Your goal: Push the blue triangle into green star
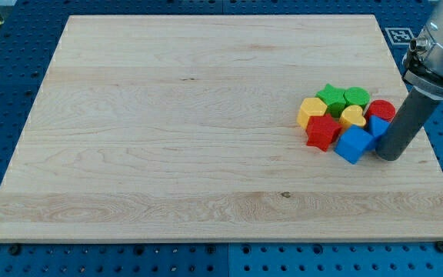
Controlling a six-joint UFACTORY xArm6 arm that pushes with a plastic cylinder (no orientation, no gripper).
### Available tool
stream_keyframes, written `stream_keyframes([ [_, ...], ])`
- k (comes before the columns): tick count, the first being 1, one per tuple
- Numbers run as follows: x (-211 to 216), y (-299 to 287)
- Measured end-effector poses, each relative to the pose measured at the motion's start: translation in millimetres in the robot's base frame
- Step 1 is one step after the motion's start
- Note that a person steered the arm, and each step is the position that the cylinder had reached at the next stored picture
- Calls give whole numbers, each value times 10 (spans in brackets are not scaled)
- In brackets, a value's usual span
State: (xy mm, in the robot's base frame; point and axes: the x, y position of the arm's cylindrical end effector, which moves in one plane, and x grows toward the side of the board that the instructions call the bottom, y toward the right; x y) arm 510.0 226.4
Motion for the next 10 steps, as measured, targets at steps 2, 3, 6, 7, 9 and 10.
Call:
stream_keyframes([
  [2,0,344],
  [3,-115,477],
  [6,-231,-16],
  [7,-335,25],
  [9,-470,-117],
  [10,-507,-238],
])
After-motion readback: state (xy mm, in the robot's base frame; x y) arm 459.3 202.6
